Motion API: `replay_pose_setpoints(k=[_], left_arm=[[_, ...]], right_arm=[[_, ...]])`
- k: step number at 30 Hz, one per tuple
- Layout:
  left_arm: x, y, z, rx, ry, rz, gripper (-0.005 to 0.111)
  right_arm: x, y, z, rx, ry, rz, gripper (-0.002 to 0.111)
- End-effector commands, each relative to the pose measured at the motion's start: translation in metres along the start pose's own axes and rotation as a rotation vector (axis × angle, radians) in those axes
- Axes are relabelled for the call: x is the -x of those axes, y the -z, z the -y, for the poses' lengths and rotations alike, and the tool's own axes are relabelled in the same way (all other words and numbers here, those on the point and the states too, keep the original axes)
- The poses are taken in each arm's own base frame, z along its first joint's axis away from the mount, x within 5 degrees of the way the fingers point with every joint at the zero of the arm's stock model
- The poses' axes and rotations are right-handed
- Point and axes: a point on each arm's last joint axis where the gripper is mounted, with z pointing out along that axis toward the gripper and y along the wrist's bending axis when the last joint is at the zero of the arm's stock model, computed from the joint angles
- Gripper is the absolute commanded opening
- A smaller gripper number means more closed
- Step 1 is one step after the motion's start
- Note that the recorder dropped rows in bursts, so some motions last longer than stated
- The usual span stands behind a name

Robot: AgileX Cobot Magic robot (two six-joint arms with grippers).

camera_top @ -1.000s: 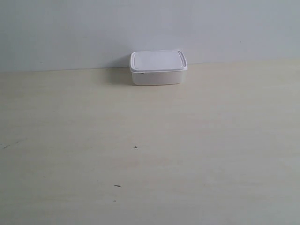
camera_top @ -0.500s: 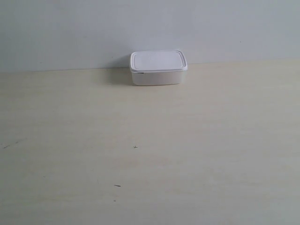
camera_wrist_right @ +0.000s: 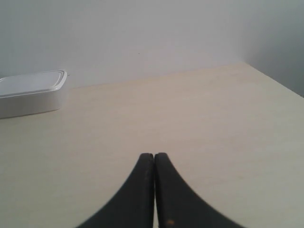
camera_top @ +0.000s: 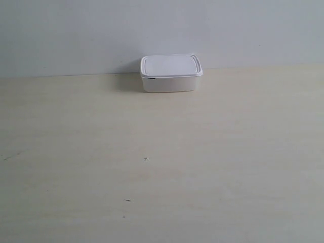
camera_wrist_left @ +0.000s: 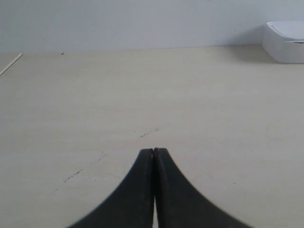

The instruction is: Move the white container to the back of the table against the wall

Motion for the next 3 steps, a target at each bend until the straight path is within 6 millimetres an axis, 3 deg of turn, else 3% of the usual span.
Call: replay_pose_setpoints(k=[1, 3], left_arm=[[0.0010, 0.0004, -0.0002, 0.003, -0.008, 0.014, 0.000], [0.0010, 0.0004, -0.0002, 0.003, -0.008, 0.014, 0.000]], right_arm=[[-0.0010, -0.0001, 0.0004, -0.005, 0.005, 0.004, 0.000], [-0.0010, -0.0001, 0.0004, -0.005, 0.005, 0.004, 0.000]])
